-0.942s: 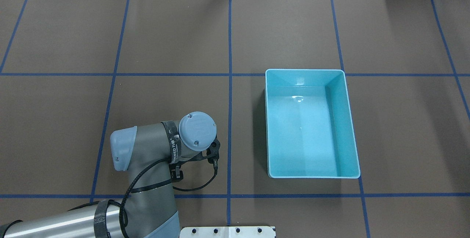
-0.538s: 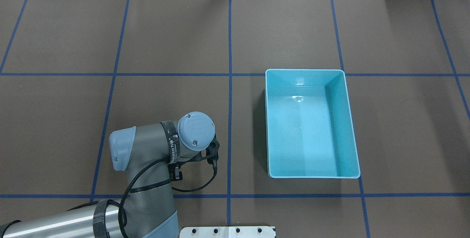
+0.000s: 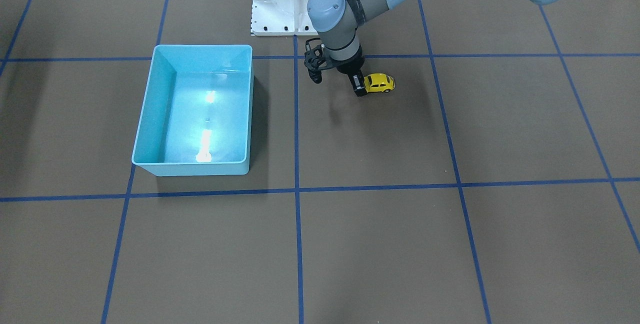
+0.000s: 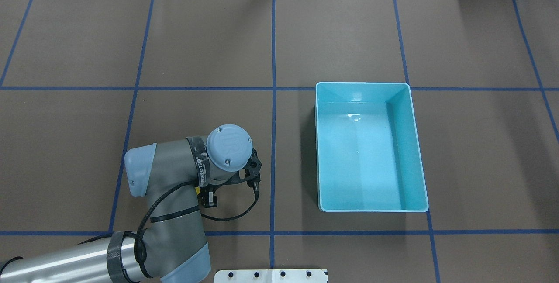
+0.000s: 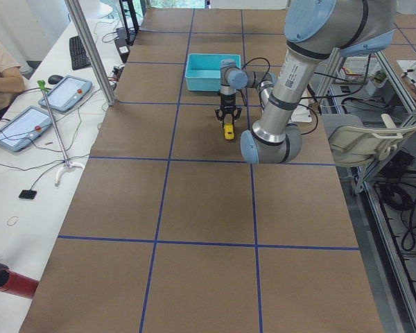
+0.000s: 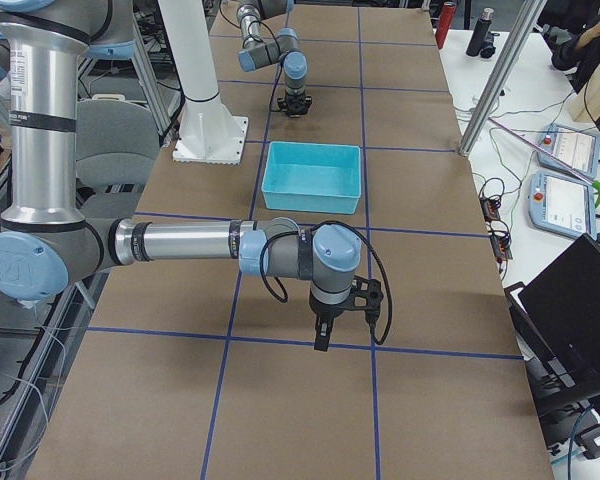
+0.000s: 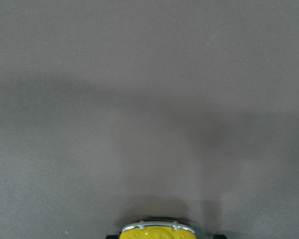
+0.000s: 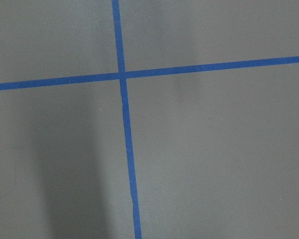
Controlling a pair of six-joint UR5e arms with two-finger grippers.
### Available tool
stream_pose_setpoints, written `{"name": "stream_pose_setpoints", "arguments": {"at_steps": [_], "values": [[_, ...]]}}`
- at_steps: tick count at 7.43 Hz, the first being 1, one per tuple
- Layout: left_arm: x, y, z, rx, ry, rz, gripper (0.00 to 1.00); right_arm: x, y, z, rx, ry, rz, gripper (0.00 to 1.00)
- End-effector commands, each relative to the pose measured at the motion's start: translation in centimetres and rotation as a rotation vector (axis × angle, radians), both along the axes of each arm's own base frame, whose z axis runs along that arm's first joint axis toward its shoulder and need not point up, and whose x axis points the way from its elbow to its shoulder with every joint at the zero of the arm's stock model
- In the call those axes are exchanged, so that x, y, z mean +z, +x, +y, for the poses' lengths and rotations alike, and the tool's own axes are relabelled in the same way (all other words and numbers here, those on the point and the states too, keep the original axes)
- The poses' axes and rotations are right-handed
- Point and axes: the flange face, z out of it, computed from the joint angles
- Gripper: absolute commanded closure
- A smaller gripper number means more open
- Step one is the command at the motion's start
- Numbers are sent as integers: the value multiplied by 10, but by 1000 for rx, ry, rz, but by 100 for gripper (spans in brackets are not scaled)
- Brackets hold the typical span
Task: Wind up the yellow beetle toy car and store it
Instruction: 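Press the car with the left gripper and drag it backward toward the robot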
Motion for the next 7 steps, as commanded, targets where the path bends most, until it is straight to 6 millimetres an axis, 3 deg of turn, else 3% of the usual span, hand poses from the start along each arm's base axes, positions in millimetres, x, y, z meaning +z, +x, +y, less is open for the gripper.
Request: {"name": "stream_pose_setpoints", "arguments": {"at_steps": [1,4,7], "values": [[-5,-42,-42,-74,11,21,100,0,0,0,0,0,0,0],[-8,-104,-110,-27,85,88,100,0,0,0,0,0,1,0],[6,-122,-120,20,52,214,100,0,0,0,0,0,3,0]]}}
